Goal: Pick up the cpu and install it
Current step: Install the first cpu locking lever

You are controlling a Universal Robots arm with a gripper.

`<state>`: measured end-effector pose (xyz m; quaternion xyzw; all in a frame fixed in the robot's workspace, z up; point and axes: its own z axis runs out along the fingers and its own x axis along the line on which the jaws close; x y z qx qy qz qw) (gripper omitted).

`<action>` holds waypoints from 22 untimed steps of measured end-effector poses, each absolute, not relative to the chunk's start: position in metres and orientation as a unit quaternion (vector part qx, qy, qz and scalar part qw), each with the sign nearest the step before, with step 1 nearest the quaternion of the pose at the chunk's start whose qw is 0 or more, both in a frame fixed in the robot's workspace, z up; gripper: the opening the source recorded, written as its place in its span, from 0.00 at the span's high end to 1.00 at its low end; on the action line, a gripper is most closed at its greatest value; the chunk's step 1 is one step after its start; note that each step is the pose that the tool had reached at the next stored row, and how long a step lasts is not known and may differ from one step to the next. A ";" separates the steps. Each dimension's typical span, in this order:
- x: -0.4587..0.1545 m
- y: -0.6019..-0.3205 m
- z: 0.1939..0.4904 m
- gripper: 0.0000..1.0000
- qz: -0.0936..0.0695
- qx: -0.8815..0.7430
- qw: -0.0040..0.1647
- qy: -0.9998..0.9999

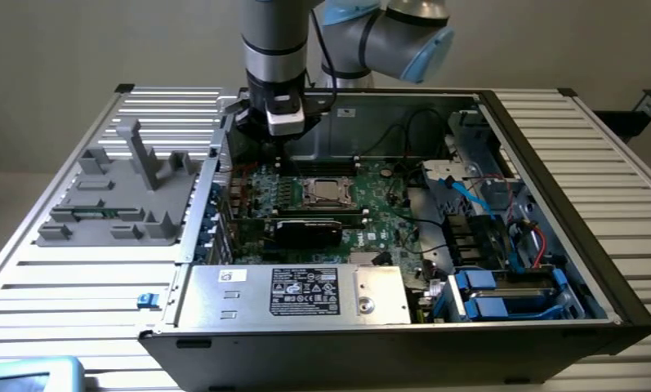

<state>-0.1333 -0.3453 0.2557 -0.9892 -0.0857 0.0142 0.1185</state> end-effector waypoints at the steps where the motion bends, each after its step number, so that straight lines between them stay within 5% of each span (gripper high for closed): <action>1: -0.133 -0.345 0.255 0.89 0.014 -0.989 0.119 -0.086; 22: -0.114 -0.342 0.259 0.89 0.011 -0.989 0.121 -0.081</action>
